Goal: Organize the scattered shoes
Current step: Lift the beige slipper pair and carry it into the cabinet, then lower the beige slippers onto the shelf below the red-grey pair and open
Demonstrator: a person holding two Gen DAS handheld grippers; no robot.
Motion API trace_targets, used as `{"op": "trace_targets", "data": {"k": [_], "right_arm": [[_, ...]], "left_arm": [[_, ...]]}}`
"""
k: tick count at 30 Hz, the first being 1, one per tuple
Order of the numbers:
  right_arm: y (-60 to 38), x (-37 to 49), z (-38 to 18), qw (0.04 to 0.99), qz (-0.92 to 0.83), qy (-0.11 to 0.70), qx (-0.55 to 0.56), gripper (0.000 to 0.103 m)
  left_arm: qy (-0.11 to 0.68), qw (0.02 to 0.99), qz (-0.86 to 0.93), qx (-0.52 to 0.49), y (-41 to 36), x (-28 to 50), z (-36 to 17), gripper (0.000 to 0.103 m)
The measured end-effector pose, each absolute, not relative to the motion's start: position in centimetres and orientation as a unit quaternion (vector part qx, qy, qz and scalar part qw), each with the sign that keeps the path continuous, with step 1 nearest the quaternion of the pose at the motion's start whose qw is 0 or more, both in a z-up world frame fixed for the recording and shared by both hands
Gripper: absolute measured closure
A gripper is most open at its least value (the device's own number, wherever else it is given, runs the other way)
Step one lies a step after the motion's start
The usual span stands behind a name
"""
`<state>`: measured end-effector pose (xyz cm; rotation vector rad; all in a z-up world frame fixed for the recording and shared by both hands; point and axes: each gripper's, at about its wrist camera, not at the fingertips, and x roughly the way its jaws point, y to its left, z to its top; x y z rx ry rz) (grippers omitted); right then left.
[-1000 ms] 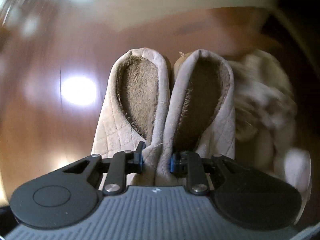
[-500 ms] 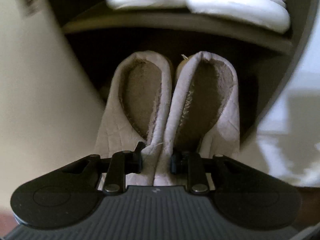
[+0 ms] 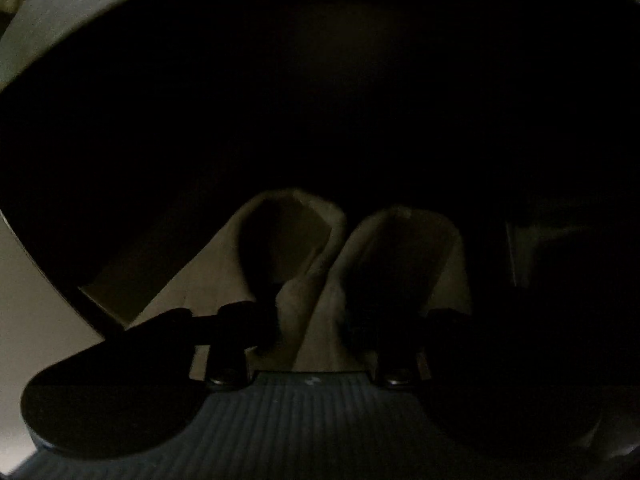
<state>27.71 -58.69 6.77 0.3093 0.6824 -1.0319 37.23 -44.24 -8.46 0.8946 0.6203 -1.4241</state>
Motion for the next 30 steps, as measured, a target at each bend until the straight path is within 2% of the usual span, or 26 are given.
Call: {"op": "trace_targets", "data": {"k": [1, 3, 4, 5, 10, 12, 13, 14, 16, 18, 21, 26, 30], "right_arm": [[-58.4, 27.6, 6.7, 0.806, -0.478, 0.326, 0.127, 0.066], [-57.8, 27.2, 6.9, 0.809, -0.48, 0.323, 0.105, 0.05], [-57.1, 26.8, 7.2, 0.806, -0.491, 0.32, 0.084, 0.026], [-56.3, 26.4, 7.5, 0.8, -0.508, 0.314, 0.06, 0.014], [-50.2, 24.0, 8.9, 0.808, -0.514, 0.287, 0.017, 0.013], [-46.0, 22.2, 9.8, 0.81, -0.513, 0.282, 0.037, 0.018], [-44.4, 21.2, 9.9, 0.806, -0.513, 0.29, 0.059, 0.035], [-43.1, 20.3, 9.8, 0.798, -0.513, 0.303, 0.09, 0.061], [-41.4, 18.5, 8.7, 0.766, -0.512, 0.339, 0.188, 0.077], [-40.4, 17.0, 6.5, 0.729, -0.503, 0.36, 0.293, 0.078], [-40.9, 17.2, 4.9, 0.705, -0.502, 0.354, 0.354, 0.08], [-44.0, 18.9, 6.7, 0.697, -0.53, 0.335, 0.35, 0.08], [-47.2, 22.0, 6.0, 0.693, -0.55, 0.335, 0.325, 0.08]], "left_arm": [[0.278, 0.629, -0.622, 0.374, -45.0, 37.6, -8.1, 0.002], [0.281, 0.631, -0.626, 0.362, -45.7, 38.0, -7.4, 0.002], [0.283, 0.63, -0.626, 0.361, -46.1, 38.2, -7.2, 0.002], [0.286, 0.627, -0.627, 0.363, -46.4, 38.3, -7.2, 0.003], [0.262, 0.604, -0.641, 0.396, -46.6, 38.7, -7.6, 0.004], [0.252, 0.596, -0.646, 0.406, -46.4, 38.9, -7.8, 0.004], [0.241, 0.591, -0.649, 0.414, -46.3, 38.9, -7.9, 0.004], [0.232, 0.584, -0.652, 0.424, -46.2, 38.8, -8.0, 0.004], [0.226, 0.577, -0.656, 0.431, -46.2, 38.9, -8.1, 0.004], [0.217, 0.566, -0.66, 0.444, -46.3, 38.9, -8.3, 0.004], [0.21, 0.558, -0.661, 0.454, -46.6, 39.0, -8.5, 0.004], [0.201, 0.553, -0.668, 0.457, -48.4, 39.0, -8.4, 0.004], [0.189, 0.553, -0.673, 0.453, -51.0, 39.1, -8.4, 0.004]]}}
